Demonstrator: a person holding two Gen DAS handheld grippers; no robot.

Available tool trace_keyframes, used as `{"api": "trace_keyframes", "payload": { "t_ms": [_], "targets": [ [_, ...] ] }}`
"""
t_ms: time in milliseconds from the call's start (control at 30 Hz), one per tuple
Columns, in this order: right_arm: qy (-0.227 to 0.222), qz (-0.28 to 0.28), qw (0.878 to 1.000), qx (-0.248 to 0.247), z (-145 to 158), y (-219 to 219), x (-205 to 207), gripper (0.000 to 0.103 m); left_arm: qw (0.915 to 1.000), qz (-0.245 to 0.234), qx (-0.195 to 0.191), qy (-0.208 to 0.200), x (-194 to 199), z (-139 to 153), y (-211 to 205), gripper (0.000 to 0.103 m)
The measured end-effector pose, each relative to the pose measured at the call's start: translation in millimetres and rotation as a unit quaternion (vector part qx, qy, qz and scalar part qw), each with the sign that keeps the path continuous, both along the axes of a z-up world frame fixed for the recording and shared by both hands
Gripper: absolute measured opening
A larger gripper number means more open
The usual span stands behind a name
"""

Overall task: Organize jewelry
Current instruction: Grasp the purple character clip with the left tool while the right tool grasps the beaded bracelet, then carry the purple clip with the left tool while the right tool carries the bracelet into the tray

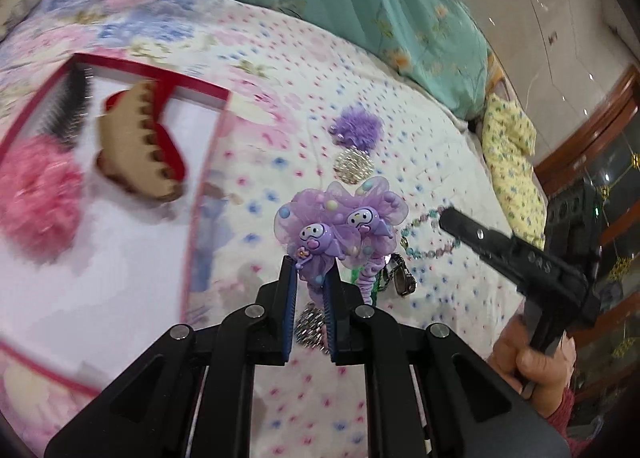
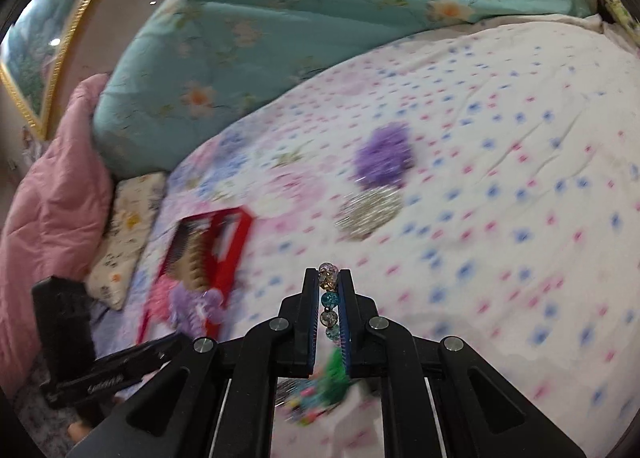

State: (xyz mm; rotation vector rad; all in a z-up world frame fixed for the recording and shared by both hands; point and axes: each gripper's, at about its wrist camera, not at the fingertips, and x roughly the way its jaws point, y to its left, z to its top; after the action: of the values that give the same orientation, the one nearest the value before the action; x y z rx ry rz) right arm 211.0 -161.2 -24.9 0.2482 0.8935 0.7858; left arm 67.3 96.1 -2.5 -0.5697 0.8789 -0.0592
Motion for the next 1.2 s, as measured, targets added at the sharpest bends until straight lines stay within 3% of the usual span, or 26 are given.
{"api": "trace_keyframes", "payload": {
  "t_ms": [633,1200],
  "targets": [
    [-0.001,0.123,0.992,0.026,9.8,91.4,-87.2,0.008,0.992,0.126,-0.004,0.0,-95.7,-8.3,87.2,0.01],
    [0.01,0.173,0.985,0.022,-3.0,176.0,-86.8,0.008,0.9832,0.181,0.016,0.023,-102.8,-20.9,147.0,0.01]
  ]
}}
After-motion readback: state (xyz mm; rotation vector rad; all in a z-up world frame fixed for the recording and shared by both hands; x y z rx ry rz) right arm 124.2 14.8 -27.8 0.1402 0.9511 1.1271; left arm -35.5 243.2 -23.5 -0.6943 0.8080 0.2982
